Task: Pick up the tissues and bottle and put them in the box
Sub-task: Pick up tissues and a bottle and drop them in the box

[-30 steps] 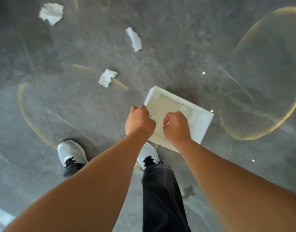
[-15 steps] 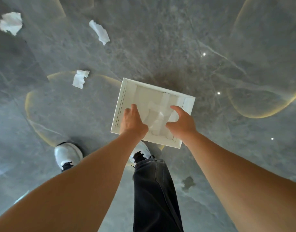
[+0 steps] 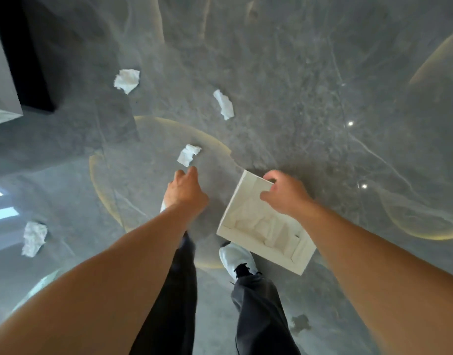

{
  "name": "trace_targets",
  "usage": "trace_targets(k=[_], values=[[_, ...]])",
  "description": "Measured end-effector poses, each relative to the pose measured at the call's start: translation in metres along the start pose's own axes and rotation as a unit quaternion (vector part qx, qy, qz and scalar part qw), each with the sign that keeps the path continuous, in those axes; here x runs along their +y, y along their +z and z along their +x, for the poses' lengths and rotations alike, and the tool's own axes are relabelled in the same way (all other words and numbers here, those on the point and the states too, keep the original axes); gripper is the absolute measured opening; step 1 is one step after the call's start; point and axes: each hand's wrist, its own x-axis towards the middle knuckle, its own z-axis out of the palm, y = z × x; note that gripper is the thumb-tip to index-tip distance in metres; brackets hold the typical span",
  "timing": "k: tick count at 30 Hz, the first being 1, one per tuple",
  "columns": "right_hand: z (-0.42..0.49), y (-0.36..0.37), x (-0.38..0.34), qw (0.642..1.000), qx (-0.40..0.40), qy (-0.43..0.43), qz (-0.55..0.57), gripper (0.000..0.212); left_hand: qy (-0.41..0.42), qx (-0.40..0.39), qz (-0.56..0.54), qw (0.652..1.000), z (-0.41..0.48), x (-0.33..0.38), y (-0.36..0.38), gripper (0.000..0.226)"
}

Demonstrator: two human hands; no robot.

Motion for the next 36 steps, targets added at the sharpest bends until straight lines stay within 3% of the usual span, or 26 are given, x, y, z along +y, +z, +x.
trace_targets(k=[9,17,20,23,25,28,32,36], values=[[0.197,0.034,-0.096,0.994,0.055,-0.066,-0.067,0.054,0.009,-0.012,0.000,1.000,0.155,-0.029,0.038,0.065],[0.324,0.069,-0.118,0.960,0.074,-0.093,-0.252,0.059,0.048,0.011,0.024,0.999,0.242,-0.067,0.094,0.075],[0.339,0.084,-0.113,0.945,0.120,-0.097,-0.289,0.051,0.090,0.044,0.030,0.994,0.255,-0.079,0.112,0.054],[0.349,0.095,-0.108,0.974,0.181,-0.044,-0.132,0.032,0.144,0.034,0.035,0.988,0.262,-0.083,0.118,0.026],[0.348,0.099,-0.107,0.981,0.189,-0.016,-0.035,0.025,0.143,0.028,0.026,0.989,0.264,-0.083,0.111,0.023],[0.326,0.089,-0.105,0.983,0.181,-0.006,0.000,0.028,0.134,0.006,0.038,0.990,0.258,-0.073,0.097,0.033],[0.280,0.065,-0.093,0.982,0.154,-0.062,-0.091,0.024,0.145,0.008,0.060,0.988,0.232,-0.045,0.076,0.035],[0.203,0.044,-0.064,0.975,0.161,-0.078,-0.132,0.021,0.150,0.025,0.014,0.988,0.180,-0.004,0.057,0.033]])
